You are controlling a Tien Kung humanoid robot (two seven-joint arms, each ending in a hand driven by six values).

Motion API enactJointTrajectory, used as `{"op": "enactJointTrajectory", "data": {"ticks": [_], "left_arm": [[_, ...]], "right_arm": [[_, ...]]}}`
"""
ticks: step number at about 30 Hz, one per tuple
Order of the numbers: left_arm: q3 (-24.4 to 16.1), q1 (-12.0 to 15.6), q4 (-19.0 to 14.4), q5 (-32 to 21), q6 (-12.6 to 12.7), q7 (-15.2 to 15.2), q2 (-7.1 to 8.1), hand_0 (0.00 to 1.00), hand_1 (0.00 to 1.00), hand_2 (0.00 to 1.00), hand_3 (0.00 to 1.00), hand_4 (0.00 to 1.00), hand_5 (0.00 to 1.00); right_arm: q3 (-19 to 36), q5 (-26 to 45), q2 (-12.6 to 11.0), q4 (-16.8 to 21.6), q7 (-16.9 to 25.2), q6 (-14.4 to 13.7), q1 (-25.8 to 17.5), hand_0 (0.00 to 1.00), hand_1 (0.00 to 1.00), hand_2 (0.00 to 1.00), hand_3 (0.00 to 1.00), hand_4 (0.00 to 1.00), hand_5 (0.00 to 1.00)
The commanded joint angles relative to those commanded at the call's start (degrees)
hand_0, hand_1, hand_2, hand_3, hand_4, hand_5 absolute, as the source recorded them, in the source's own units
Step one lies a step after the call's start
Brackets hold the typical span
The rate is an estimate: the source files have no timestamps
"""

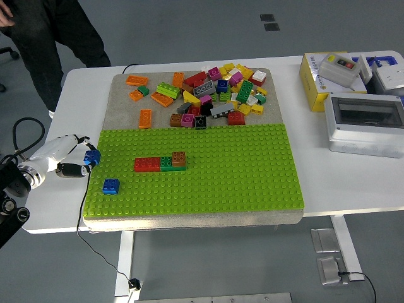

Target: Pick up the brick,pile it on top of brick,press brick,pick up the brick,pile it on top of brick,press brick

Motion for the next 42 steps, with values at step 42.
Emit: {"op": "enactJointTrajectory", "data": {"ticks": [42], "left_arm": [[-0.2,-3.3,-7.9,1.6,-6.4,13.0,-16.21,0.998,0.953,0.91,0.543,0.602,0.105]], "right_arm": [[1.2,-1.0,-0.3,0.0,1.7,-0.8,0.2,0.729,0.668,0.647,0.852,0.661,0.998]]}}
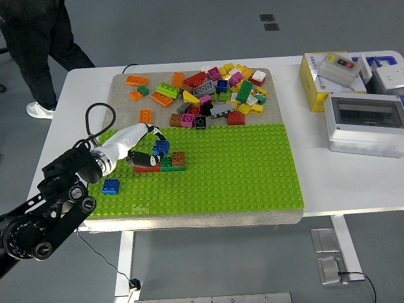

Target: Pick up the brick,pile it on top of brick,press brick,pick up the brick,pile it on top of brick,press brick

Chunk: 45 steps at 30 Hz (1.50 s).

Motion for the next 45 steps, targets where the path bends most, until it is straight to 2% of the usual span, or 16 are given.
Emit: {"op": "enactJointTrajectory", "data": {"ticks": [6,19,45], "left_arm": [[0.1,0.3,1.2,0.1,-0.2,0.2,-0.22,0.998,0.953,0.909,0.544,0.608,0.105],[0.4,0.7,0.6,0.3,-0.3,0.7,-0.07,0.998,0.953,0.908,0.549,0.615,0.109],[1.9,0.6,2.2,-0.5,0.3,0.1,-0.53,0.998,0.953,0.907,0.55,0.639,0.121]], "right_arm": [[-0.5,0.5,0.0,0.0,0.2,0.0,0.0,0.729,0.667,0.645,0.849,0.661,0.998],[-0.9,0.9,0.0,0.0,0.5,-0.1,-0.1,0.729,0.667,0.645,0.848,0.66,0.998],[-1.7,1.6,0.1,0.0,0.9,-0.2,-0.1,0.73,0.666,0.645,0.848,0.661,0.998]]}}
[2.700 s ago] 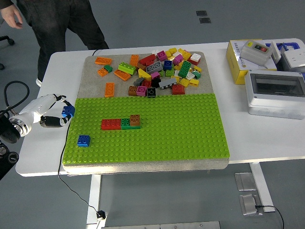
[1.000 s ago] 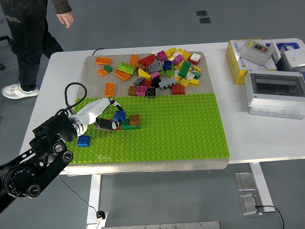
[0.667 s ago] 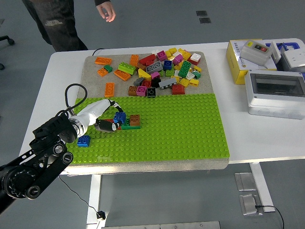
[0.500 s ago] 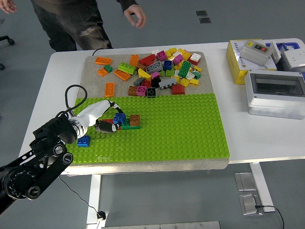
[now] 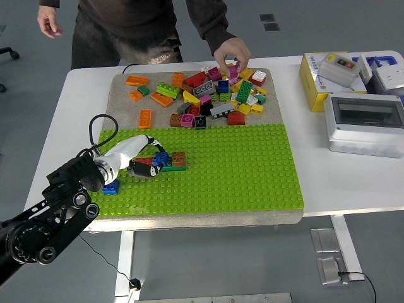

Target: Pick up the brick,pile it on top of brick,press brick,pick up the brick,pile it on top of brick,press brick

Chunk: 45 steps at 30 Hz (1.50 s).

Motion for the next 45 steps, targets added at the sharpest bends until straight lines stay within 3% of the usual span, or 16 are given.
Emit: {"op": "enactJointTrajectory", "data": {"ticks": [25,45], "left_arm": [[1.2,-1.6,1.5,-0.3,0.5,0.0,-1.58,0.998,0.95,0.905,0.554,0.64,0.128],[1.4,-1.8,2.0,-1.1,1.5,-0.8,-1.96,0.998,0.946,0.9,0.555,0.644,0.135]], "right_arm": [[-0.6,0.3,0.2,0.0,0.1,-0.1,0.3,0.729,0.667,0.644,0.848,0.661,0.998],[-0.7,0.4,0.2,0.0,0.1,-0.1,0.3,0.729,0.666,0.644,0.847,0.661,0.998]]}}
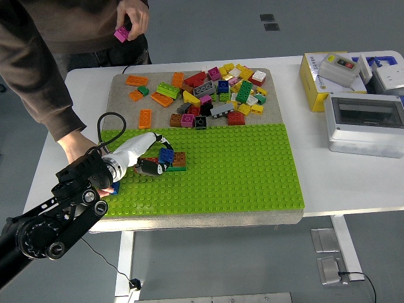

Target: Pick up the brick,pile it on top of brick,press brick,pick up the brick,pile it on top of brick,press brick

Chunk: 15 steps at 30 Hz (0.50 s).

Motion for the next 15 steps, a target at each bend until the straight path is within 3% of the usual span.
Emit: {"op": "enactJointTrajectory", "data": {"ticks": [15], "left_arm": [[-1.4,0.6,0.4,-0.5,0.0,-0.4,0.49,0.998,0.945,0.898,0.555,0.656,0.148]], "right_arm": [[0.0,-0.1,0.0,0.0,0.0,0.0,-0.1,0.731,0.665,0.644,0.847,0.661,0.998]]}}
